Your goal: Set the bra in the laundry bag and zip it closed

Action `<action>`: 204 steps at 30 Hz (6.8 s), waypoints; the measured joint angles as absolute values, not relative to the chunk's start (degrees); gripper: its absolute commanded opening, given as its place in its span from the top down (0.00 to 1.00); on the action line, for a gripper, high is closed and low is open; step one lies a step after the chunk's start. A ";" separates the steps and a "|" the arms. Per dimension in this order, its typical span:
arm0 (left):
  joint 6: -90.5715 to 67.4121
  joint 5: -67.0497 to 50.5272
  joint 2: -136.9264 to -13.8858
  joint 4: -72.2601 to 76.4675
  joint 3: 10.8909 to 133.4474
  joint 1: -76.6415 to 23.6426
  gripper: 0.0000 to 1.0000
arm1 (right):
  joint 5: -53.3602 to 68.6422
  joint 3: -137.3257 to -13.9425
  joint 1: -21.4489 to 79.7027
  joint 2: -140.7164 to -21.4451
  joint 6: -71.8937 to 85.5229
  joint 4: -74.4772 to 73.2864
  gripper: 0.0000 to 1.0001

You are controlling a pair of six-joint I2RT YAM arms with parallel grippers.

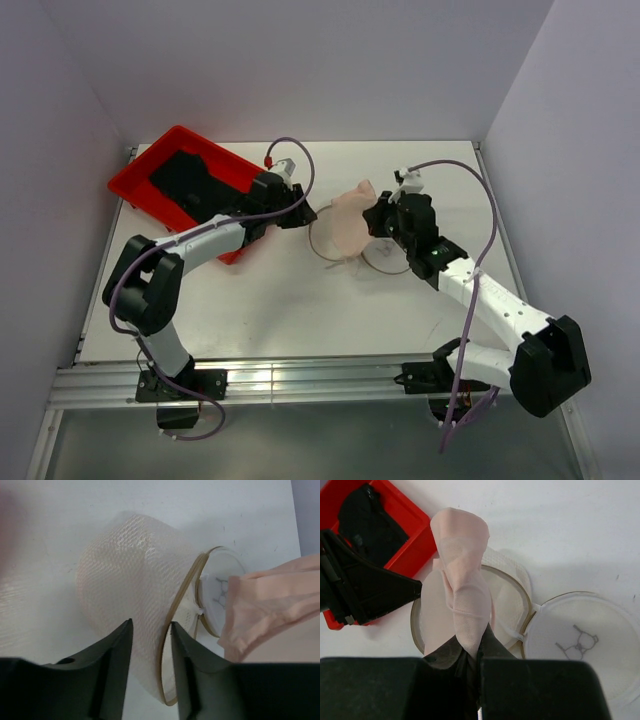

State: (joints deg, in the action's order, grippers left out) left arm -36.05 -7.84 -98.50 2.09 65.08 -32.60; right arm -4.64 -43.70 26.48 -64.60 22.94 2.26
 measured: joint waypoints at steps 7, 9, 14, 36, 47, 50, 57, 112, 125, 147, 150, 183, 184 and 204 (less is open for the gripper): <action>-36.01 -9.34 -99.77 3.36 65.54 -32.71 1.00 | -3.40 -43.62 26.46 -72.01 22.65 4.12 1.00; -36.16 -10.07 -99.77 4.47 65.54 -32.77 1.00 | -3.31 -43.72 26.46 -74.50 22.20 4.36 1.00; -37.85 -12.80 -99.72 9.58 64.75 -32.95 1.00 | -1.87 -44.69 26.46 -80.09 21.47 5.78 1.00; -43.68 -20.25 -97.38 21.21 58.30 -38.20 1.00 | -1.17 -42.11 31.14 -86.59 34.28 15.18 1.00; -47.55 -19.97 -86.96 20.58 48.27 -38.79 1.00 | -10.50 -36.75 31.14 -75.00 48.64 17.02 1.00; -49.45 -21.37 -86.28 21.06 47.53 -39.29 1.00 | -13.10 -36.75 31.14 -75.24 51.70 16.82 1.00; -55.64 -25.61 -85.95 25.10 45.25 -40.49 1.00 | -20.97 -37.23 33.26 -79.40 55.90 13.32 1.00; -43.55 3.81 -70.89 8.99 45.95 -33.36 0.34 | -12.75 -30.20 33.52 -42.81 34.59 -3.44 0.88; -39.46 9.54 -87.29 -3.44 67.44 -8.12 0.41 | -10.81 -25.21 33.50 -40.12 34.44 0.93 0.83; -31.92 8.54 -125.43 -16.08 97.23 11.14 0.54 | -8.75 -23.38 33.50 -36.34 33.74 3.46 0.81; -31.46 7.73 -127.42 -17.06 98.98 11.51 0.57 | -8.45 -23.29 33.50 -37.28 33.52 4.05 0.81; -38.70 -8.16 -59.75 0.71 64.73 -8.97 1.00 | -7.35 -22.02 33.50 -37.85 33.19 7.66 0.81; -38.89 -8.45 -56.31 -0.86 63.66 -10.55 1.00 | -7.62 -22.02 33.50 -37.36 33.08 7.64 0.81; -46.24 -20.27 -32.08 -23.09 40.73 -13.50 1.00 | -12.53 -22.04 33.50 -37.54 31.11 6.74 0.80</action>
